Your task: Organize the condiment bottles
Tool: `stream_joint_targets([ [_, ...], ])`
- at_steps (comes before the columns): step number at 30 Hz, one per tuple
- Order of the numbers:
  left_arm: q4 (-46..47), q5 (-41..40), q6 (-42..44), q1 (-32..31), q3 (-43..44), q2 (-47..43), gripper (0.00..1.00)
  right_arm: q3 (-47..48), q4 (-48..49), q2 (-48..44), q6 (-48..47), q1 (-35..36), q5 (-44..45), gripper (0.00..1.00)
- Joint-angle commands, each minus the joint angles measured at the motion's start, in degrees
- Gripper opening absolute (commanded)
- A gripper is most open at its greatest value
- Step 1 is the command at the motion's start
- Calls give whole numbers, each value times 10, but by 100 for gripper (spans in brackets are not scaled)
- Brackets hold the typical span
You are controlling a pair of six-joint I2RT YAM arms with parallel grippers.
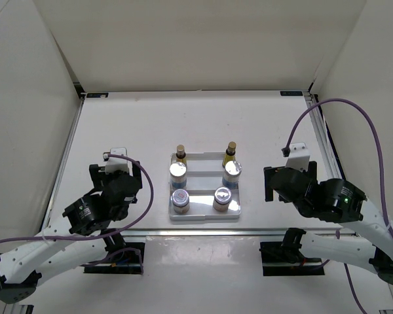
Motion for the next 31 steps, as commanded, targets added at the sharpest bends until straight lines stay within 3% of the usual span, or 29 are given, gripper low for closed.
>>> stream_joint_targets([
  [1, 5, -7, -5, 2, 6, -4, 100, 0, -4, 1, 6, 2, 8, 99],
  [31, 5, -12, -5, 2, 6, -4, 100, 0, -9, 12, 11, 2, 8, 99],
])
